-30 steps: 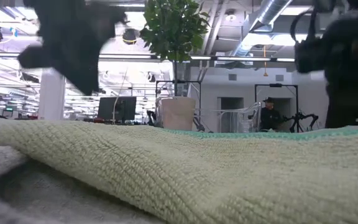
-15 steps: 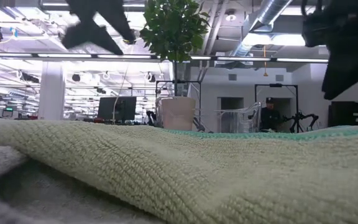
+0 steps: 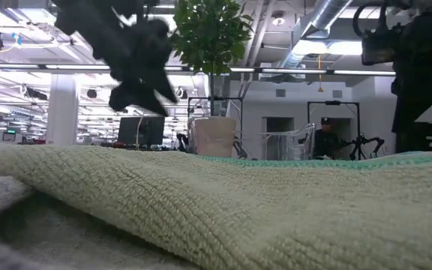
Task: Fold microfiber towels
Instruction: Fold the light green microfiber cloth
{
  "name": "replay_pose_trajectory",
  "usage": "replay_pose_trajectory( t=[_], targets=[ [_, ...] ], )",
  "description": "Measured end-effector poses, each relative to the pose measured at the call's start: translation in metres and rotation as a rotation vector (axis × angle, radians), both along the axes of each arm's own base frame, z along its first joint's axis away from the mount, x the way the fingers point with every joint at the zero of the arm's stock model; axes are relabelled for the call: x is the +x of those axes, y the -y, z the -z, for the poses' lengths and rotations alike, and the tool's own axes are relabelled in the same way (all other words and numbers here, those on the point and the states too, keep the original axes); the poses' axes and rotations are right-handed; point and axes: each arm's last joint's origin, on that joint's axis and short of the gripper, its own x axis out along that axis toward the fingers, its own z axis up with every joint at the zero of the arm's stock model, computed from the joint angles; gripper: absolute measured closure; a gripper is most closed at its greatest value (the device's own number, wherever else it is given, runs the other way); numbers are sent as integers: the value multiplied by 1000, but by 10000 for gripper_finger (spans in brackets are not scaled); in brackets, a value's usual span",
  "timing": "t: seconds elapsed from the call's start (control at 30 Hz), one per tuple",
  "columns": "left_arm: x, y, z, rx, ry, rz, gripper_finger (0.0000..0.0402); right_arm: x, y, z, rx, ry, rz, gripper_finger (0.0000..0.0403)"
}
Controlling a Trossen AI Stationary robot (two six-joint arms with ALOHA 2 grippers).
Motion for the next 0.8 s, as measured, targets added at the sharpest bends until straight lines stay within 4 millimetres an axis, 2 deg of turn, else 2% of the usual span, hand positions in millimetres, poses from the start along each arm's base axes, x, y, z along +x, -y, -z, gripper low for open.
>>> replay_pose_trajectory(
  t=[0.1,0.2,0.5,0.63,0.8],
  targets=[
    [-1,-8,12,27,-92,31,222,1,2,0,0,0,10,205],
    [2,-7,26,79,-174,103,221,1,2,0,1,1,12,195],
    [14,-7,65,336,-340,183,221,1,1,0,44,-10,15,191],
    [17,-9,82,327,-392,230,221,1,0,0,57,-13,11,191],
    [20,-7,93,351,-433,252,221,1,0,0,56,-13,10,191]
  ],
)
